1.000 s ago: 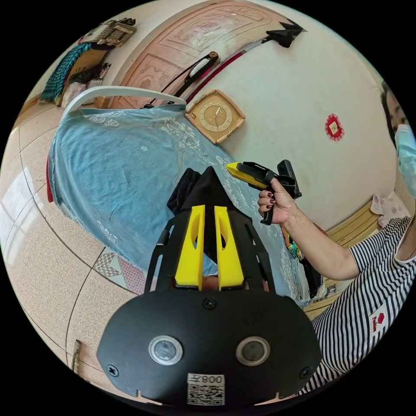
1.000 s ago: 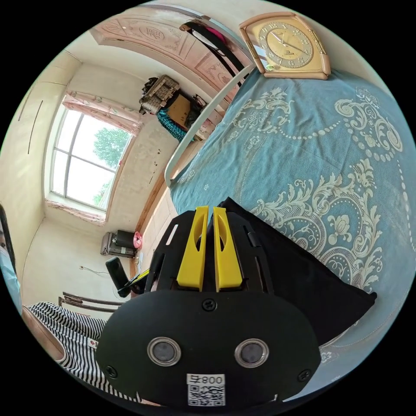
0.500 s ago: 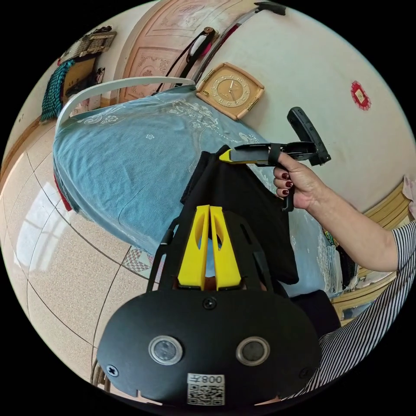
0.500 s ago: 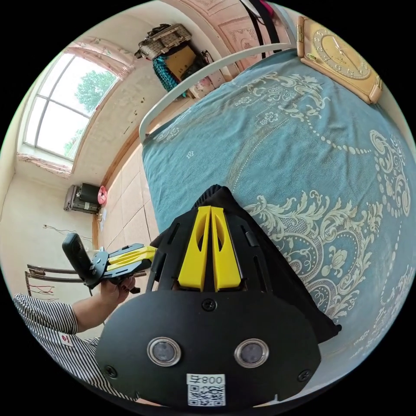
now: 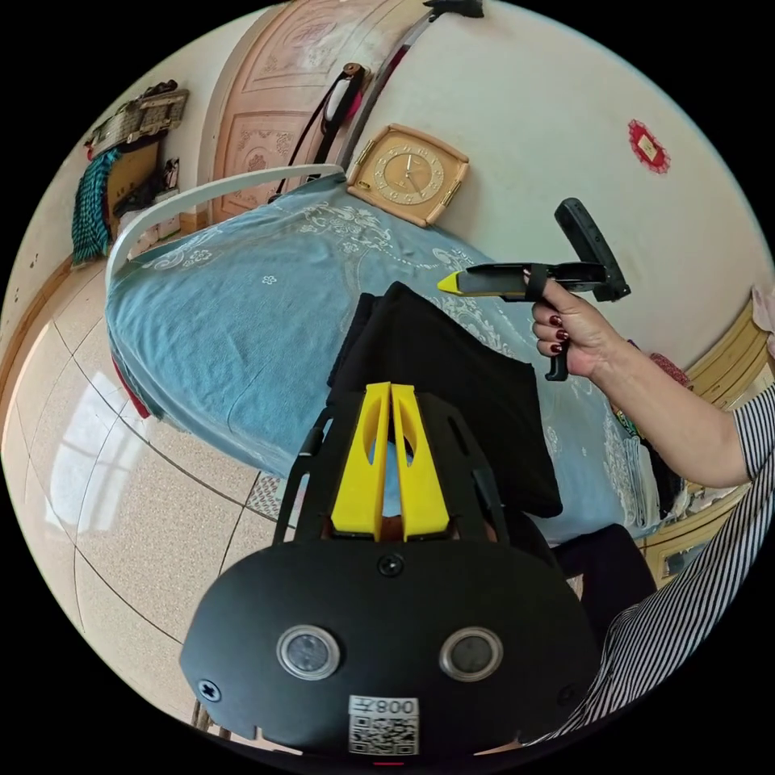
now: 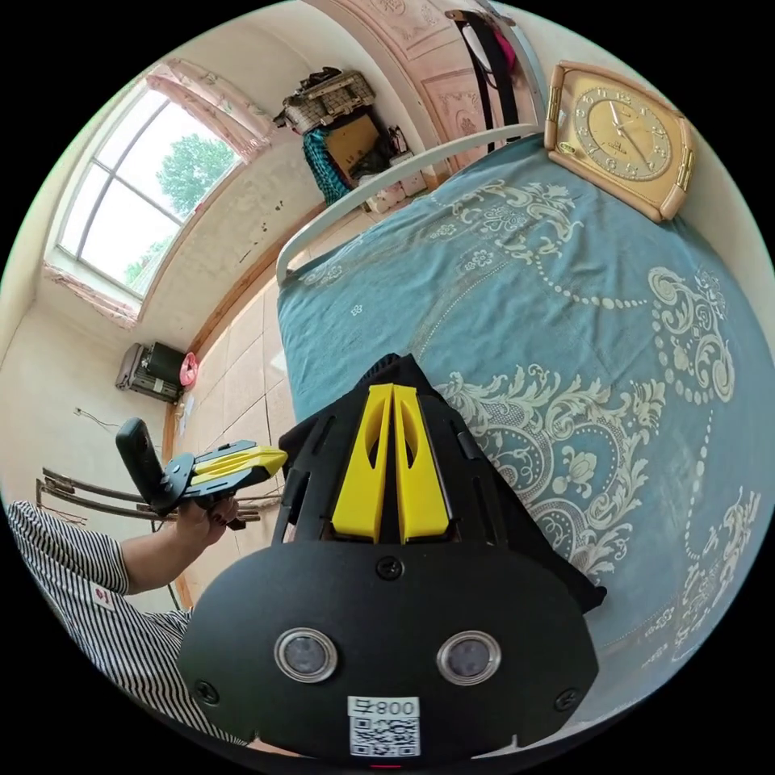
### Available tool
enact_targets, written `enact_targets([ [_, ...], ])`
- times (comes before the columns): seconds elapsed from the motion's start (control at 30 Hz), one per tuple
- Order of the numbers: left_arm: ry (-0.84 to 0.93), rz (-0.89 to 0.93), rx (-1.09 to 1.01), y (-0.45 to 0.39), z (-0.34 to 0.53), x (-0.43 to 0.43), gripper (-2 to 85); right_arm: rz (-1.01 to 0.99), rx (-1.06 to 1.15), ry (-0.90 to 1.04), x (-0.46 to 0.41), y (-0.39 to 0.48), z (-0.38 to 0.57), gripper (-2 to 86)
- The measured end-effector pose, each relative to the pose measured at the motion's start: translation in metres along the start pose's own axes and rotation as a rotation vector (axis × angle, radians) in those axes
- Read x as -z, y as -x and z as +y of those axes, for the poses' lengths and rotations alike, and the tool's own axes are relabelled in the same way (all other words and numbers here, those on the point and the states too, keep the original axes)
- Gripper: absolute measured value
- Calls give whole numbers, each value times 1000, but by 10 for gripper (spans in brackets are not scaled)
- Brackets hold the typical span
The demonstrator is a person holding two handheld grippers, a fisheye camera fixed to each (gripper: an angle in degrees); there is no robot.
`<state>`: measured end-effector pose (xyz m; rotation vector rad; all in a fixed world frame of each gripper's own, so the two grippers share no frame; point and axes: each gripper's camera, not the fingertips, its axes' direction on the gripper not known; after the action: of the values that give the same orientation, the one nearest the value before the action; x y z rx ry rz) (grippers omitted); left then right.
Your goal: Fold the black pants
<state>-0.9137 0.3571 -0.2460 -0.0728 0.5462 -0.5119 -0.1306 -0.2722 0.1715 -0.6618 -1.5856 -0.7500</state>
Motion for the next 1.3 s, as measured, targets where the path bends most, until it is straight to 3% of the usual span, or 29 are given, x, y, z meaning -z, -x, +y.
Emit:
enact_targets([
  [0.17,16,44,56,3,3,-6,6,32,-61,204,-32,-38,12,1],
  [0.33,10,138,-36,-21,15,12,27,10,-54,52,32,-47,34,2],
  [0.43,105,230,-164,-51,27,4,44,1,-138,-26,80,-73,81,3],
  [0.6,315,393,-303,-97,36,-26,79,-167,-371,-34,121,-115,184,13],
  [0.83,522,541,-243,-105,26,-75,64,-479,-688,-56,124,-155,292,66],
  [1.3,482,602,-165,-57,6,-57,20,-770,-806,-121,133,-192,341,86],
])
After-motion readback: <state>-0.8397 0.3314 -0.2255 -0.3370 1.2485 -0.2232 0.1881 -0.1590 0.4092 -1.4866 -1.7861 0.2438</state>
